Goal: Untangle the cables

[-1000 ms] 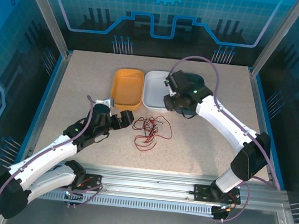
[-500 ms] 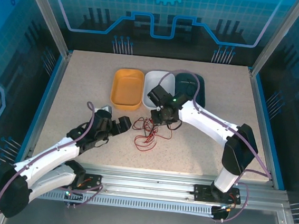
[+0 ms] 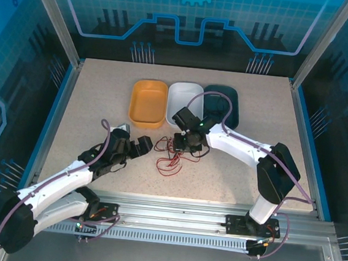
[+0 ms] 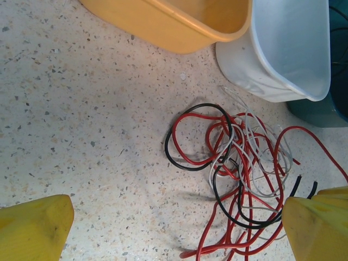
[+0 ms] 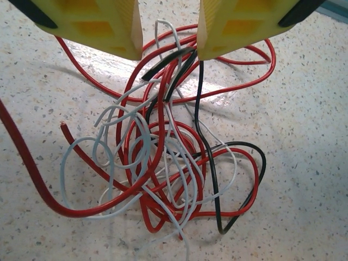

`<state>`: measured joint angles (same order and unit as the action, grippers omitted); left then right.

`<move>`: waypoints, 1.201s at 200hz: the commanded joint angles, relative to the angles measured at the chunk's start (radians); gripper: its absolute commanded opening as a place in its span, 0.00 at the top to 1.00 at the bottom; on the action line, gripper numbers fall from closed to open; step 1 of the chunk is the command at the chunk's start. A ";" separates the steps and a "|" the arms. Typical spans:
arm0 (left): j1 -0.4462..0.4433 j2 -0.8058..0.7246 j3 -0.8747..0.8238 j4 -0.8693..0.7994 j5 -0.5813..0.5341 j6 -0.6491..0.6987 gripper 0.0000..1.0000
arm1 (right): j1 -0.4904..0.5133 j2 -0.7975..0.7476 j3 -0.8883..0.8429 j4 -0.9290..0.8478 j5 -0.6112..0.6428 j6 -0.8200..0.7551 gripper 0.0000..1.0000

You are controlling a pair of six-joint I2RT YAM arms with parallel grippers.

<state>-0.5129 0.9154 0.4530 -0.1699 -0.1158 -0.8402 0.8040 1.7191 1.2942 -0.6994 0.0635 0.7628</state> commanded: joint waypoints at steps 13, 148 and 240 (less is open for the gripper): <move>0.005 -0.004 -0.016 0.019 0.009 -0.014 0.01 | -0.017 -0.004 -0.039 0.080 -0.015 0.073 0.68; 0.008 0.017 -0.011 0.030 0.019 -0.010 0.01 | -0.029 -0.042 -0.073 0.173 -0.045 0.065 0.95; 0.007 0.062 0.010 0.059 0.044 -0.006 0.01 | 0.010 -0.131 -0.022 0.200 -0.173 0.049 0.97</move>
<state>-0.5110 0.9699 0.4503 -0.1318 -0.0925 -0.8398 0.7940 1.6276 1.2308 -0.5186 -0.0681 0.8299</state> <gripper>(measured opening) 0.992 0.040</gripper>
